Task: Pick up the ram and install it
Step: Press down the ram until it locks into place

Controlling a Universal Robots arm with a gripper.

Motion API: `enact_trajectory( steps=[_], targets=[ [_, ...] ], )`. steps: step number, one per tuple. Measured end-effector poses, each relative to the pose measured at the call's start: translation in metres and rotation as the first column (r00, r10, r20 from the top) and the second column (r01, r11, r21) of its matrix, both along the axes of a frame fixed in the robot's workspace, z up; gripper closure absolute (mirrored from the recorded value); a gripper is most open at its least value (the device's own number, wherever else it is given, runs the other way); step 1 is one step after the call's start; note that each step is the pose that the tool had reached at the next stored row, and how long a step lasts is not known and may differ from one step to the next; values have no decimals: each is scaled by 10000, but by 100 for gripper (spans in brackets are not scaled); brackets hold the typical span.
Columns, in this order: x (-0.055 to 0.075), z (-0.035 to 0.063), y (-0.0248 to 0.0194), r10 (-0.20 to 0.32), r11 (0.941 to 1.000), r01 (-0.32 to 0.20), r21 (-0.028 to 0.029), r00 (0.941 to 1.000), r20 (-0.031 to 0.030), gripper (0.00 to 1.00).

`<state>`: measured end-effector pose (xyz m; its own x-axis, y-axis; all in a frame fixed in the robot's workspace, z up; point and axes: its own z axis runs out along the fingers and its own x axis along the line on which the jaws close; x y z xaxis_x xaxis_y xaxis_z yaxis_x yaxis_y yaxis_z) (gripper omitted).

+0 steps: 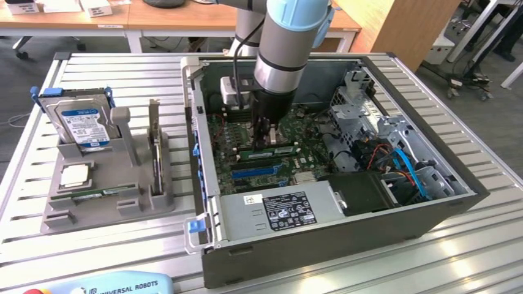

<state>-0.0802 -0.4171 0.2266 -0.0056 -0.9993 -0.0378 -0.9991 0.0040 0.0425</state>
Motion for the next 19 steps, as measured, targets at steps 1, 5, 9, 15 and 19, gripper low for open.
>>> enact_trajectory(
  steps=[1,5,9,15,19],
  targets=[
    [0,12,0,-1,10000,1,-1,10000,0,90],
    [0,65,0,-1,10000,1,-6,10000,0,90],
    [0,117,0,0,10000,0,-5,10000,0,90],
    [0,200,0,-1,10000,1,-5,10000,0,90],
    [0,252,0,-1,10000,1,-5,10000,0,90]
  ],
)
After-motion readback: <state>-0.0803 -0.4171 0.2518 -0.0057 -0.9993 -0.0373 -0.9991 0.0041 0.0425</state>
